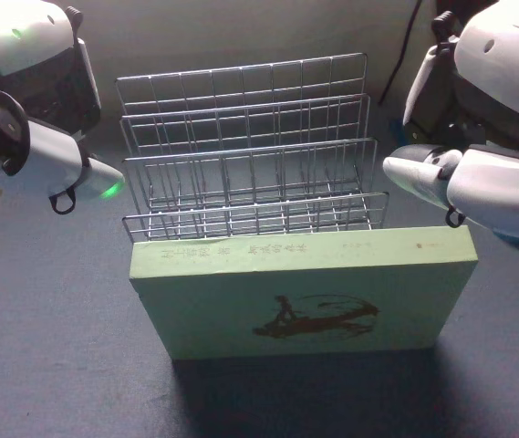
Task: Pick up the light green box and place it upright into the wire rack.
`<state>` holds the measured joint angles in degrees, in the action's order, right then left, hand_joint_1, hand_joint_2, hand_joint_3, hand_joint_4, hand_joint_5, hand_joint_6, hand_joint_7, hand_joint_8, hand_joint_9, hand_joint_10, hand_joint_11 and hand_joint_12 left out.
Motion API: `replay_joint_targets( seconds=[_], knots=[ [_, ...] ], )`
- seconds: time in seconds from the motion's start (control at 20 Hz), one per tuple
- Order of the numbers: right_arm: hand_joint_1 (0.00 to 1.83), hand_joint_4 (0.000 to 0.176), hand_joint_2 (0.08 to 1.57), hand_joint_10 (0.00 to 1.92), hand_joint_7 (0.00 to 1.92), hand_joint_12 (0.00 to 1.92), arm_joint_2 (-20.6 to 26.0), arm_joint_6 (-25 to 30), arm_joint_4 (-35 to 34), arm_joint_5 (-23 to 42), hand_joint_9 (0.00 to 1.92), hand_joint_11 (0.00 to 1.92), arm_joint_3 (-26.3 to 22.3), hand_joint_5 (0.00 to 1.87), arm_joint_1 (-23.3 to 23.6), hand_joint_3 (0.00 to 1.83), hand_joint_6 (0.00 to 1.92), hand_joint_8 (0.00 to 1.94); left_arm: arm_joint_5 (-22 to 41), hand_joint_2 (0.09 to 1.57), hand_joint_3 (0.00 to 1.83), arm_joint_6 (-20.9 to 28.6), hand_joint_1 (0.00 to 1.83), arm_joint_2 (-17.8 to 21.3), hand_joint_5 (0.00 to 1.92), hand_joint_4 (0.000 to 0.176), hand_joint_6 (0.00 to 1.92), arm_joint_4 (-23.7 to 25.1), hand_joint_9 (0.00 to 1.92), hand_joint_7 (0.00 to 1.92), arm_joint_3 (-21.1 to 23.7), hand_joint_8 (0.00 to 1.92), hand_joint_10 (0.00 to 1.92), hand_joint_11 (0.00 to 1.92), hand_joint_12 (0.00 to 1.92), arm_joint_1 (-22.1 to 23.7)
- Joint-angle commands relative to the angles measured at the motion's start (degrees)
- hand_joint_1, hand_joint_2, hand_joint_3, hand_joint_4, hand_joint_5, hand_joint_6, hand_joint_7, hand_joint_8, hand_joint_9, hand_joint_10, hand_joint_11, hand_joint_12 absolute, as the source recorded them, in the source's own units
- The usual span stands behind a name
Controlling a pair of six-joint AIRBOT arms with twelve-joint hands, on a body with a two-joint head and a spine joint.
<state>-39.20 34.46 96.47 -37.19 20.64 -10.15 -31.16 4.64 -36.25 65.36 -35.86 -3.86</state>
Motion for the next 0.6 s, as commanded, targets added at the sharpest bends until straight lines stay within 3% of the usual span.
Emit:
replay_joint_targets(
  seconds=[0.0, 0.15, 0.55],
  knots=[
    [0.03, 0.067, 0.97, 0.05, 0.12, 0.67, -0.08, -0.05, 3.83, -1.13, 0.05, 0.0, -0.02, 0.08, 0.77, 0.17, 0.05, 0.05, 1.51, 1.06, 0.11, -0.15, 0.24, 0.16, 0.17, 0.068, 0.06, 2.96, 0.14, 0.16, 0.24, 0.05, 0.06, 0.01, 0.56, 0.88],
    [0.04, 0.067, 1.04, 0.01, 0.13, 0.65, -0.08, -0.06, 3.89, -1.19, 0.07, 0.0, -0.02, 0.1, 0.89, 0.02, 0.0, 0.0, 0.96, 1.11, 0.01, -0.61, 0.24, 0.15, 0.2, 0.068, 0.01, 2.97, 0.16, 0.17, 0.71, 0.0, 0.01, 0.0, 0.57, 1.16],
    [0.07, 0.062, 1.04, 0.0, 0.14, 0.65, -0.4, -0.15, 3.98, -1.04, 0.07, 0.0, -0.02, 0.1, 1.58, 0.01, 0.0, 0.0, 1.1, 1.12, 0.0, -1.54, 0.23, 1.76, 0.21, 0.067, 0.0, 2.97, 0.17, 0.18, -0.26, 0.0, 0.0, 0.0, 0.52, 1.3]
  ],
)
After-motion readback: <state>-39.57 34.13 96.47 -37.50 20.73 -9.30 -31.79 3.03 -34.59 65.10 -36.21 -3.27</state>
